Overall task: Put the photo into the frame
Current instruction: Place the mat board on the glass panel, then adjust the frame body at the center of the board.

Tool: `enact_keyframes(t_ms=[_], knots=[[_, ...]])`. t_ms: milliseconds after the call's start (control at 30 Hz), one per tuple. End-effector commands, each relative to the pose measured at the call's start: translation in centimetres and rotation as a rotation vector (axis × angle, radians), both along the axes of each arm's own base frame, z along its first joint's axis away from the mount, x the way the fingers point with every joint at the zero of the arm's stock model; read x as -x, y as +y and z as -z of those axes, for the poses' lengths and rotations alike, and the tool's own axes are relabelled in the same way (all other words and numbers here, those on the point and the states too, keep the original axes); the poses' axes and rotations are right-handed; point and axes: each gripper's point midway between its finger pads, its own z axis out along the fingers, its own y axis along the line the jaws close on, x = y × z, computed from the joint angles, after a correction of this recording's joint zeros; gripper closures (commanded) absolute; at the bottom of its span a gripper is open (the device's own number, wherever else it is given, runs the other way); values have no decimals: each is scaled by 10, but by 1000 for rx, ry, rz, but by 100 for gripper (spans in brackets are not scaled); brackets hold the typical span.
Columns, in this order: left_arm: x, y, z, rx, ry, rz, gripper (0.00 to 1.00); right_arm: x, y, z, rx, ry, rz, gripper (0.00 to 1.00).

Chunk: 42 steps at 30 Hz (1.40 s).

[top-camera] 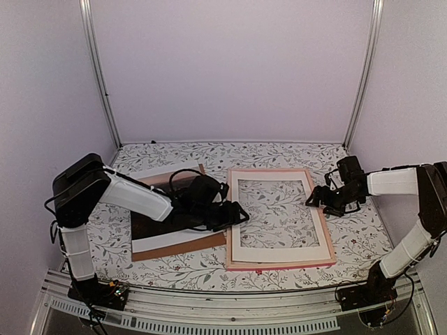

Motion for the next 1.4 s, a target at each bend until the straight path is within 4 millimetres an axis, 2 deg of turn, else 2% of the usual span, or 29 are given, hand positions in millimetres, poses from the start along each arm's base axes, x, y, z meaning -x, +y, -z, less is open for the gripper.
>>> enact_keyframes(t_ms=[0, 300, 533, 633, 733, 867, 1000, 1167, 1233, 1300, 1367], knots=[[-2, 8, -8, -59, -42, -10, 30, -9, -3, -19, 35, -52, -6, 13], [-4, 16, -12, -91, -68, -19, 27, -13, -7, -28, 67, -69, -2, 12], [-9, 31, -32, -130, -144, -48, 26, -15, -10, -38, 85, -98, -2, 11], [-19, 50, -46, -199, -224, -78, 26, -16, -7, -51, 94, -144, -16, 11], [-31, 83, -58, -299, -277, -110, 24, -16, 5, -73, 101, -212, -47, 11], [-45, 144, -68, -422, -317, -173, 22, -15, 43, -100, 87, -294, -124, 11], [-55, 205, -78, -452, -327, -246, 17, -10, 102, -118, 42, -344, -229, 11], [-61, 268, -71, -478, -281, -334, 9, -7, 182, -116, -8, -338, -364, 12], [-62, 286, -65, -477, -252, -363, 8, -7, 214, -114, -26, -335, -416, 12], [-65, 303, -59, -466, -221, -395, 8, -6, 248, -100, -32, -311, -471, 12], [-65, 315, -52, -460, -193, -419, 8, -7, 283, -99, -53, -314, -522, 12]])
